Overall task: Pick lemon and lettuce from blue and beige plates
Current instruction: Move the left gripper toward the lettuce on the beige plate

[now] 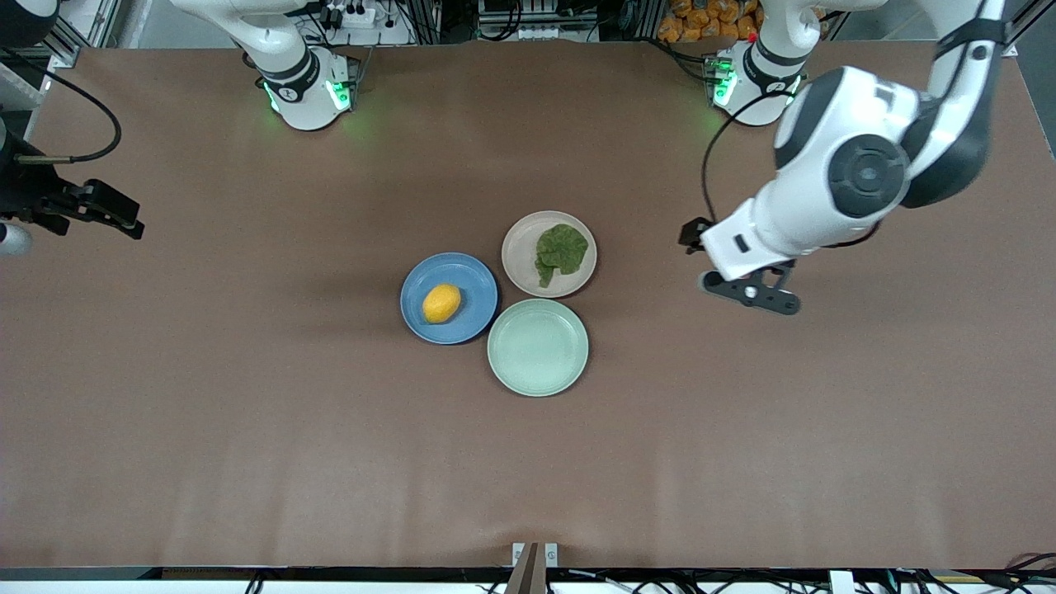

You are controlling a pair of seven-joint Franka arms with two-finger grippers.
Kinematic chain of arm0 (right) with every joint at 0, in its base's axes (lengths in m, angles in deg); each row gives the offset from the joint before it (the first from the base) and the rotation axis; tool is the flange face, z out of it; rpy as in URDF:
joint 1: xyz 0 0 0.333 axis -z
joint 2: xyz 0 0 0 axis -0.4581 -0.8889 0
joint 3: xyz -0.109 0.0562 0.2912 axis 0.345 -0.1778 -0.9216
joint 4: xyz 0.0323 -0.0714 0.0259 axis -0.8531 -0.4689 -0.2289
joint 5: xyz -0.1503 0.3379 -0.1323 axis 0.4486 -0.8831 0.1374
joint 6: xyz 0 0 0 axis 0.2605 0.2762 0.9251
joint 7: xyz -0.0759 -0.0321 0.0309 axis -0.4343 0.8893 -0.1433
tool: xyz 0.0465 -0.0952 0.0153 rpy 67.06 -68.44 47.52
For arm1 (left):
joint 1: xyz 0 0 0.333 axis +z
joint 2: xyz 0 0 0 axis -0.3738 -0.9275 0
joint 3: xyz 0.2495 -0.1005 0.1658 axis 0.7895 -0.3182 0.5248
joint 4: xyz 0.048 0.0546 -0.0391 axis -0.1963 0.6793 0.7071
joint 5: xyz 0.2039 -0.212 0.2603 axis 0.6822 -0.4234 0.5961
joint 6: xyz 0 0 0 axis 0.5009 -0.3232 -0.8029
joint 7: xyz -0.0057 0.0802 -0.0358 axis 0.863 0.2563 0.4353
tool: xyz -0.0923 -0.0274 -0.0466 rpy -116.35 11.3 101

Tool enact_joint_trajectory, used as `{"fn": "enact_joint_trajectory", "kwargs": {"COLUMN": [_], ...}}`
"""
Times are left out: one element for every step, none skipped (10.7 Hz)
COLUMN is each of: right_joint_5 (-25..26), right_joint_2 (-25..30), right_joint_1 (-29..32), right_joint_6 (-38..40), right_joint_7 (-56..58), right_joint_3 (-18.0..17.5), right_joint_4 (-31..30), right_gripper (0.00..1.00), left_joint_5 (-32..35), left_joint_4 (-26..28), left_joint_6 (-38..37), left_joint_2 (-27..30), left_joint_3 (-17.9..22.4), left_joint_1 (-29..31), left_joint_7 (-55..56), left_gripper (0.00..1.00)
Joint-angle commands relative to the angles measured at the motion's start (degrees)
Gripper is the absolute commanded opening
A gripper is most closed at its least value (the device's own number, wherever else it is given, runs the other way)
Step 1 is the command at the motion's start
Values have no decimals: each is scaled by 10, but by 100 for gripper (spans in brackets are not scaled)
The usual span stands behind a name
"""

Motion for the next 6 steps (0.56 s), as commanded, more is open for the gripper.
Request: {"fn": "enact_joint_trajectory", "kwargs": {"right_joint_5": [-5, -6, -6, -6, -6, -6], "right_joint_2": [-2, -7, -9, -9, -9, -11], "right_joint_1": [-13, -17, -30, -38, -48, -53], "right_joint_6": [10, 11, 15, 16, 16, 16], "right_joint_7": [0, 4, 4, 4, 4, 3], "right_joint_3": [-4, -4, -4, -4, -4, -4], "right_joint_4": [7, 6, 5, 4, 5, 5], "right_gripper": [100, 100, 100, 100, 100, 100], "left_joint_5": [-6, -4, 7, 22, 30, 34], "left_joint_4": [16, 15, 13, 12, 12, 10], "left_joint_6": [44, 65, 85, 97, 105, 112], "left_joint_2": [-22, -44, -66, -85, -104, -122], "left_joint_3": [3, 3, 3, 3, 3, 3], "left_joint_1": [-64, -93, -117, -138, -157, -168], "left_joint_7": [90, 132, 172, 204, 227, 248], "left_gripper": [100, 100, 100, 100, 100, 100]}}
